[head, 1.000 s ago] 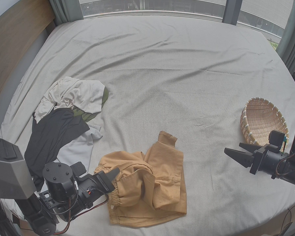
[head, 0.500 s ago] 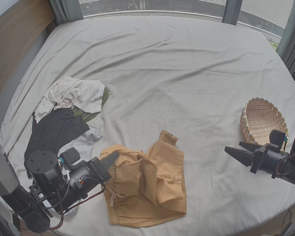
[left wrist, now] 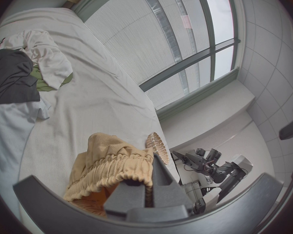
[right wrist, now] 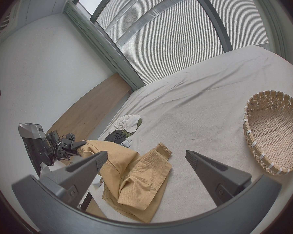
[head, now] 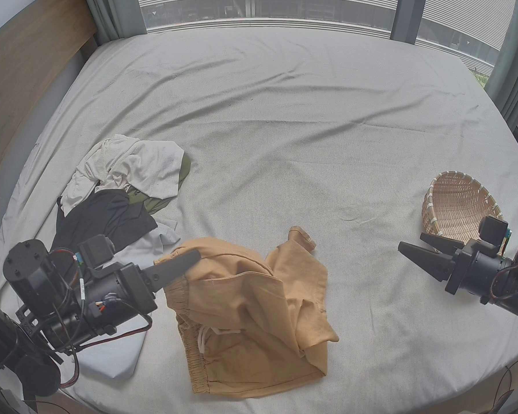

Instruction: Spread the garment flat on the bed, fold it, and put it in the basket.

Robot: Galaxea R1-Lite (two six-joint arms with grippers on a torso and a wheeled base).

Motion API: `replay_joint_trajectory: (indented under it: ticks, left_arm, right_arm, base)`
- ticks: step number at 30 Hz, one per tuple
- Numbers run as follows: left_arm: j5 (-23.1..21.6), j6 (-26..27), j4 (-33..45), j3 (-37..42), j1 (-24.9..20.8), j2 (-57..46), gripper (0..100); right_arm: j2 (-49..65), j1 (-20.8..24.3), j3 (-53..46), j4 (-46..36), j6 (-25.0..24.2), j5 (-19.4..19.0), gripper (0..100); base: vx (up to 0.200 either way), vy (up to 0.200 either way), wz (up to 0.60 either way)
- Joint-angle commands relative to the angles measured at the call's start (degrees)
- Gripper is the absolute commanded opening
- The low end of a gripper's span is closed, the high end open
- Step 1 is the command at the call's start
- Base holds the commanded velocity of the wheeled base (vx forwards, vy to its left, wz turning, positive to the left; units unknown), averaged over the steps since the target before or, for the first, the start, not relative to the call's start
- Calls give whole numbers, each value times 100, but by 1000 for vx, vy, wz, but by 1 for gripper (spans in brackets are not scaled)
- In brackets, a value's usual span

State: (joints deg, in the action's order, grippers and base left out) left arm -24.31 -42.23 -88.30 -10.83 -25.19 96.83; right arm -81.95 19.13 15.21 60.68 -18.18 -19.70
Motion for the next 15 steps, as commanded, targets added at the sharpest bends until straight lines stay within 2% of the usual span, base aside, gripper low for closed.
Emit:
replay_joint_trajectory:
  ticks: [1, 3, 8, 15]
  left_arm:
    - [-399, -40, -3, 28, 638, -279, 0]
    - [-786, -40, -12, -42, 1016, -235, 0]
    - [-1305, -172, -12, -42, 1622, -164, 0]
    - [-1348, -260, -12, 19, 1561, -24, 0]
  right_arm:
    - [-32, -49, -18, 49, -11, -51, 100]
    - [-41, -49, -36, 40, -11, -51, 100]
    - [-252, -41, -98, 58, -19, -51, 100]
    - [-762, 21, -185, 383, -28, -51, 100]
  base:
    - [0, 0, 0]
    - [0, 0, 0]
    - [0, 0, 0]
    - [0, 0, 0]
